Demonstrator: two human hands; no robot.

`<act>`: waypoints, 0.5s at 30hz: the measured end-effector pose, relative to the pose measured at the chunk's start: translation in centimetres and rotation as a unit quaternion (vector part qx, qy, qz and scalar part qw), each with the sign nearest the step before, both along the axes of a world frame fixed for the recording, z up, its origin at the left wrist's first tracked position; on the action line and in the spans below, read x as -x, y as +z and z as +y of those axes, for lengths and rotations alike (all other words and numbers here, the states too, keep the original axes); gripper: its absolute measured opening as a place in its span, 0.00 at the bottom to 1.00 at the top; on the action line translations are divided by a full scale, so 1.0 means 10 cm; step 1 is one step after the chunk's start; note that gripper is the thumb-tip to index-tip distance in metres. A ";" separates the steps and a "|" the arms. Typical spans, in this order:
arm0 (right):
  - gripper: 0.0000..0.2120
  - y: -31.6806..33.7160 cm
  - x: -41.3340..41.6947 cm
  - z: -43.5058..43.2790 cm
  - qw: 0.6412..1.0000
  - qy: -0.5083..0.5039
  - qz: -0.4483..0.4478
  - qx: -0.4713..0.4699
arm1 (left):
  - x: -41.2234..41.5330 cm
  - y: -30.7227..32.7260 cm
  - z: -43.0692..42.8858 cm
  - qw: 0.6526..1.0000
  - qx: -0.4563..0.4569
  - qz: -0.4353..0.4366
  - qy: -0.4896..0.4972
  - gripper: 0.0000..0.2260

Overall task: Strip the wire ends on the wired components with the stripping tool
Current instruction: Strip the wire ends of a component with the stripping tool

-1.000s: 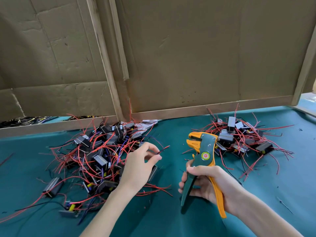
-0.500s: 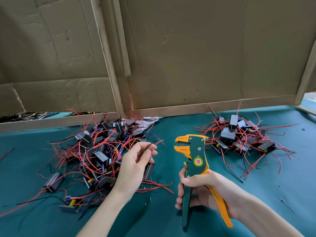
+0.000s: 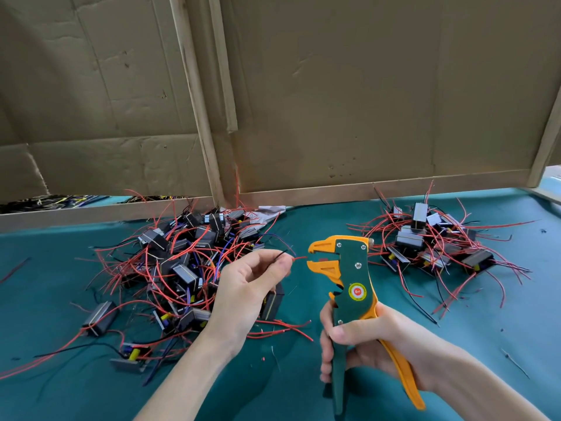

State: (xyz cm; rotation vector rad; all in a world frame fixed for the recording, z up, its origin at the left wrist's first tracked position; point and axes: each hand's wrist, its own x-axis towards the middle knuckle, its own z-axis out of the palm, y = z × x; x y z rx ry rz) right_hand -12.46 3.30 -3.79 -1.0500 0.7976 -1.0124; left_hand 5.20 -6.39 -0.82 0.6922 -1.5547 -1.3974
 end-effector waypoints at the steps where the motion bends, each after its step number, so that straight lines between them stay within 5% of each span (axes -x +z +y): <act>1: 0.08 0.00 0.00 0.00 1.000 0.000 0.000 0.002 | 0.00 0.01 0.00 1.000 -0.005 0.006 -0.007 0.08; 15: 0.06 0.08 -0.07 0.05 1.000 -0.013 0.024 0.012 | 0.02 0.05 0.03 0.997 -0.015 0.013 -0.071 0.05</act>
